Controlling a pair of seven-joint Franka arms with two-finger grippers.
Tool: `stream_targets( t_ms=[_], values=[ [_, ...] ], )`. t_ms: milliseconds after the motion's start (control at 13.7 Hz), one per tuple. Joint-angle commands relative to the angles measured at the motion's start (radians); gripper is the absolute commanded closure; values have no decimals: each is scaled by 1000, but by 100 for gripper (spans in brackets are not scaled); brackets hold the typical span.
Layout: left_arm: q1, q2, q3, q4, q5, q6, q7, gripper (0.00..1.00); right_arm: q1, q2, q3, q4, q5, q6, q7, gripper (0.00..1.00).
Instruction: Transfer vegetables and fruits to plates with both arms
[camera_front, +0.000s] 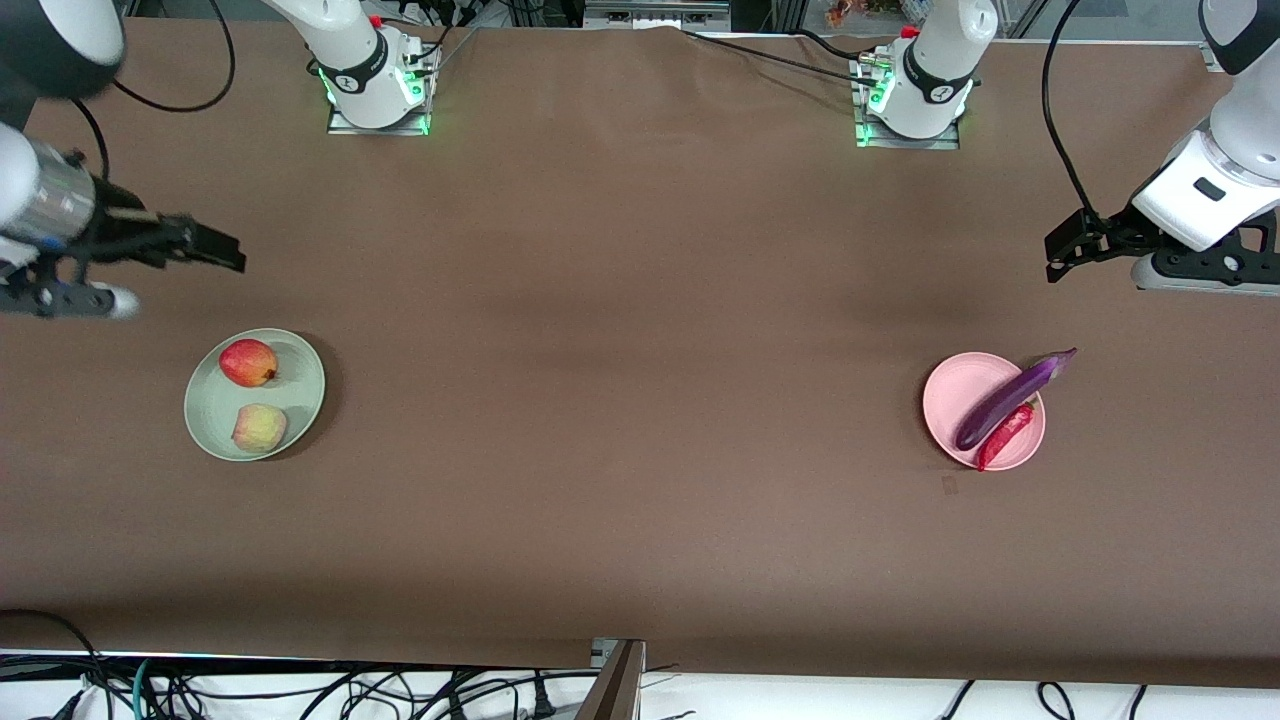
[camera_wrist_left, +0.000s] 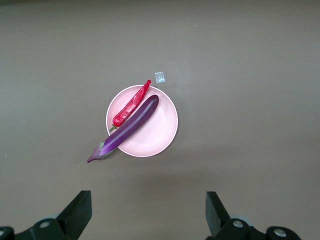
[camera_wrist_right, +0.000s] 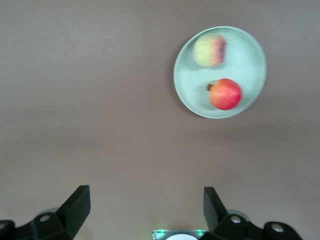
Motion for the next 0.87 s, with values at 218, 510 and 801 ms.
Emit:
stream_targets(
  t_ms=[218,510,801],
  values=[
    [-3,-3,2,12,22,-5,18,0,-52,-139,37,-52,-66,-38,-4,0],
    [-3,-3,2,12,22,-5,20,0,-89,-134,97,-52,-63,-94,54,0],
    [-3,-3,2,12,22,-5,20,0,-88,-102,95,-43,-65,-100,71,0]
  ],
)
